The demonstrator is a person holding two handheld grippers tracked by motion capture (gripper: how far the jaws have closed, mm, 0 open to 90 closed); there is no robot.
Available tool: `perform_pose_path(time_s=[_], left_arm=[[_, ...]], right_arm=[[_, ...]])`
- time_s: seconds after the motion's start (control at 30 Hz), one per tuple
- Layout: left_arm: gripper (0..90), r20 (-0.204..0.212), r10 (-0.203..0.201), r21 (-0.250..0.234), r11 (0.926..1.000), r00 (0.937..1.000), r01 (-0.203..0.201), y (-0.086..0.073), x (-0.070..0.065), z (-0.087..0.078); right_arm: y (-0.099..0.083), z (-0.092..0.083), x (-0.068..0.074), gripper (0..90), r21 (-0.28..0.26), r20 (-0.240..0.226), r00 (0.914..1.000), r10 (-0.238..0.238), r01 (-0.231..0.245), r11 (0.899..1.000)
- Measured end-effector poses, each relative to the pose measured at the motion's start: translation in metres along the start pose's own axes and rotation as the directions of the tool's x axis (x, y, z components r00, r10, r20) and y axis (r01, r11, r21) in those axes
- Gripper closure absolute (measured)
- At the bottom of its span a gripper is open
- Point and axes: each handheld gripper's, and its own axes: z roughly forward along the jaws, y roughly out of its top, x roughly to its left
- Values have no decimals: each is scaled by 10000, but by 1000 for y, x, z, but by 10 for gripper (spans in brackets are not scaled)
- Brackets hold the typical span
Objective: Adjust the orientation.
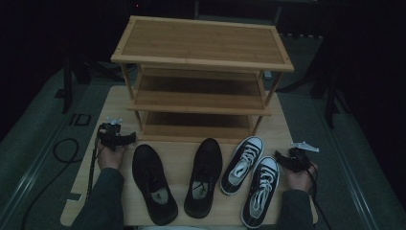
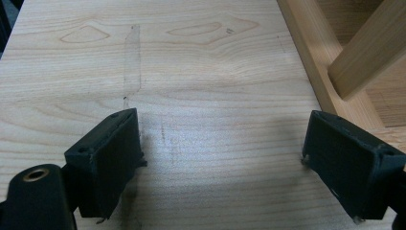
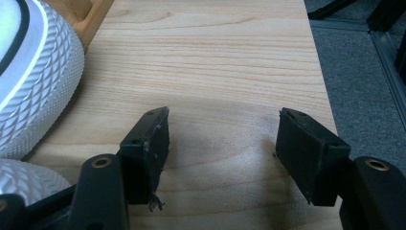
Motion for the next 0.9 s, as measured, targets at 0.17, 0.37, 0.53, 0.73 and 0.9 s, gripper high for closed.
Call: perform_pose_path(time_s=[0.17,0.37,0.53,0.73,0.9], left_arm=[[132,-43,-14,28,10000,10000,14,0,0,0],[132,-50,-25,29,10000,10000,25,0,0,0],[142,-104,-95,-31,10000,9999,95,0,-1,0],[199,-228,-176,-139,9998,9996,173,-1,1,-2],[317,-197,-186,-143,9997,9996,184,-1,3,-6]], right_arm=[[0,0,0,350,9,-16,10000,-18,18,10000],[0,0,0,342,11,-63,10000,-35,35,10000],[0,0,0,343,11,-65,10000,-33,33,10000],[0,0,0,342,11,-70,10000,-23,23,10000],[0,0,0,342,10,-75,10000,-22,22,10000]])
